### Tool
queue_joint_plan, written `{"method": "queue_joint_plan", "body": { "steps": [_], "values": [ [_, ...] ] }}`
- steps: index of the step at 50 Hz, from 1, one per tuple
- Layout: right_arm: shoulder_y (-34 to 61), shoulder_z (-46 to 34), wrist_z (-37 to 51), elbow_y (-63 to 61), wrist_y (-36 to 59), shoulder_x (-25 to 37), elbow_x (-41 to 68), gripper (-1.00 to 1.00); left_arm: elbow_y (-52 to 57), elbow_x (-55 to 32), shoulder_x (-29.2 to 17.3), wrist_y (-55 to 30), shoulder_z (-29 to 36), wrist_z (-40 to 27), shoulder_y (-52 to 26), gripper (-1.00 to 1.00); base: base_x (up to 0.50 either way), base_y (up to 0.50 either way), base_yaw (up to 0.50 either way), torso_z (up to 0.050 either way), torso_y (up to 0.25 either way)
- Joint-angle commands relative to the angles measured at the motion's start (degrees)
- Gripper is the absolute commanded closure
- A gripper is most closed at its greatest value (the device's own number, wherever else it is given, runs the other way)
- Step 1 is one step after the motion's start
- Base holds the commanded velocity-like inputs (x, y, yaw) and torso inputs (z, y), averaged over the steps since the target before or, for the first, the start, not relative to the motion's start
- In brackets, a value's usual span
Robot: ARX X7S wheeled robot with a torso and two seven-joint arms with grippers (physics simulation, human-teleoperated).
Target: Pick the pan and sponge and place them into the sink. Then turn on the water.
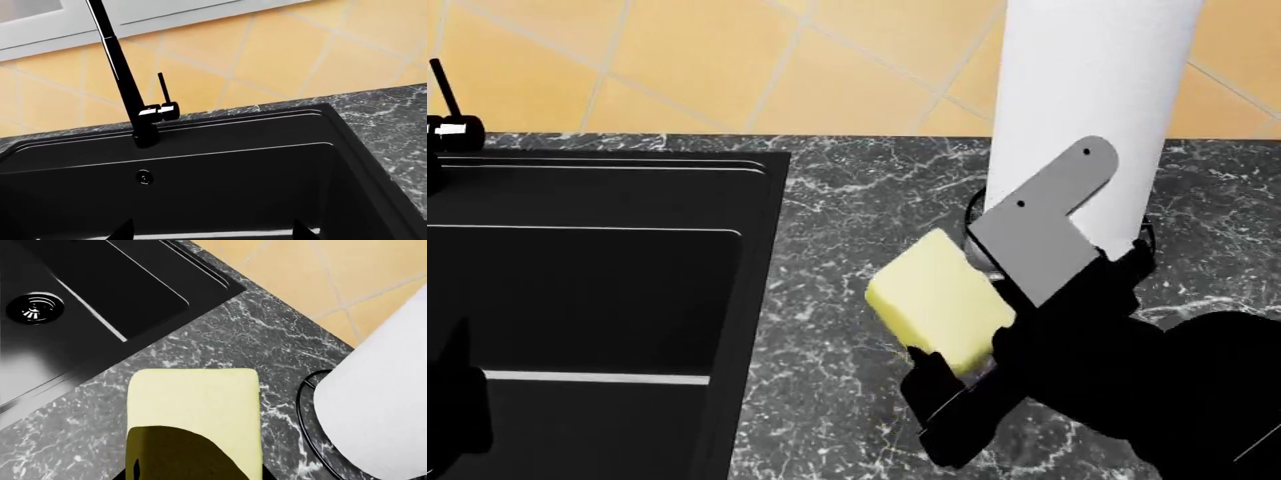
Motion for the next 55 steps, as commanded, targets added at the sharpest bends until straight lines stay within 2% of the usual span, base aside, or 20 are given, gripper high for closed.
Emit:
{"method": "queue_joint_plan", "body": {
  "steps": [1,2,3,4,6,8,15,30,33,55],
  "values": [
    [-14.61,16.57,11.78,-10.11,-8.26,1.27,4.76,1.00,-1.75,1.23,1.62,1.05,0.91,2.43,-1.55,-1.00,0.00,0.00,0.00,0.000,0.000],
    [-15.65,18.18,12.51,-10.27,-7.20,1.15,7.93,-1.00,-1.52,1.37,1.53,1.31,0.61,2.23,-1.47,-1.00,0.00,0.00,0.00,0.000,0.000],
    [-17.27,18.16,16.33,-13.14,-10.04,1.90,2.79,1.00,-1.32,0.67,1.56,0.84,-0.12,2.07,-1.58,-1.00,0.00,0.00,0.00,0.000,0.000],
    [-17.90,18.96,16.12,-13.68,-9.34,2.13,4.94,1.00,-1.24,0.49,1.50,0.72,-0.31,1.98,-1.66,-1.00,0.00,0.00,0.00,0.000,0.000],
    [-18.56,22.49,22.09,-14.31,-7.44,1.35,7.73,1.00,-0.93,0.33,1.42,0.78,-0.56,1.84,-1.48,-1.00,0.00,0.00,0.00,0.000,0.000],
    [-18.90,22.97,21.97,-14.58,-6.51,1.48,9.77,1.00,-1.41,1.15,1.77,1.32,0.55,1.62,-1.68,-1.00,0.00,0.00,0.00,0.000,0.000],
    [-20.16,24.09,24.39,-15.41,-7.32,1.95,8.72,1.00,-2.30,2.11,2.28,2.02,2.32,1.21,-2.25,-1.00,0.00,0.00,0.00,0.000,0.000],
    [-22.23,25.95,27.24,-18.49,-7.10,3.42,9.86,1.00,-1.27,0.14,0.31,2.19,-0.60,1.84,-0.07,-1.00,0.00,0.00,0.00,0.000,0.000],
    [-22.37,25.77,27.09,-19.06,-7.13,3.78,9.73,1.00,-2.11,1.32,1.04,2.70,1.17,1.29,-0.82,-1.00,0.00,0.00,0.00,0.000,0.000],
    [-21.88,24.61,26.94,-19.04,-6.49,3.70,10.17,1.00,-2.53,1.65,0.87,4.17,2.01,0.99,0.24,-1.00,0.00,0.31,0.00,0.000,0.000]
  ]
}}
